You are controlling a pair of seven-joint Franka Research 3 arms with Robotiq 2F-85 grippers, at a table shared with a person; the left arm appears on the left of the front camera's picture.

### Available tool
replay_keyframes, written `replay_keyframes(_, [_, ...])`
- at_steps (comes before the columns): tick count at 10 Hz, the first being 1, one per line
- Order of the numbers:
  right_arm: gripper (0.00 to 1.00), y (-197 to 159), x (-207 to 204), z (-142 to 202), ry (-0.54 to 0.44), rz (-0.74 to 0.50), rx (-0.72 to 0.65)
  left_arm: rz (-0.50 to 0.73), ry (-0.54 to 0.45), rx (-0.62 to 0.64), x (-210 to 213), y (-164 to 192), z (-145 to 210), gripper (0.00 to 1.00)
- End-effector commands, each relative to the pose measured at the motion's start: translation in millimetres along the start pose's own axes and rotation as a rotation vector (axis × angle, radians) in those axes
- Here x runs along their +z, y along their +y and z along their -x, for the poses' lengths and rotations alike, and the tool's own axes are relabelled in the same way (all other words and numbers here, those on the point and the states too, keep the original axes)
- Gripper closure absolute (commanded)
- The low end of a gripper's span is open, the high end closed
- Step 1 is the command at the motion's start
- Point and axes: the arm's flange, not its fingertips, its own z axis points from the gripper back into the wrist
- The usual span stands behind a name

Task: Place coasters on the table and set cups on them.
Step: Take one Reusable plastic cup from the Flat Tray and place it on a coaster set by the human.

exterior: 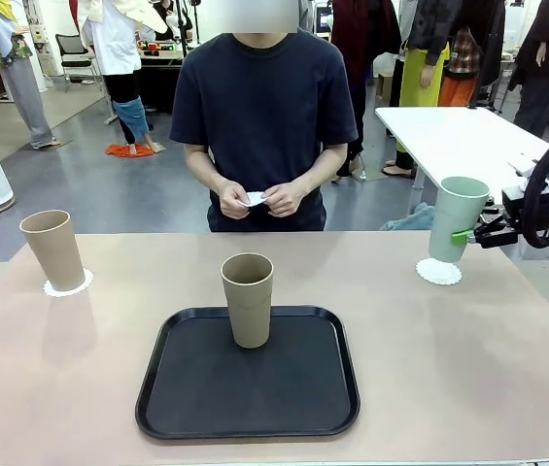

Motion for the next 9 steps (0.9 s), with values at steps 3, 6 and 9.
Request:
replay_keyframes(3, [0.17,-16,-10,16,0.027,-0.009,0.006,-0.007,-0.006,0.008,2,-2,0,0.0])
replay_keyframes(6, [0.17,-21,-19,33,0.025,-0.026,-0.021,-0.007,-0.006,0.008,2,-2,0,0.0])
replay_keyframes(9, [0.17,-23,-17,39,0.021,-0.018,-0.026,-0.007,-0.006,0.008,2,-2,0,0.0])
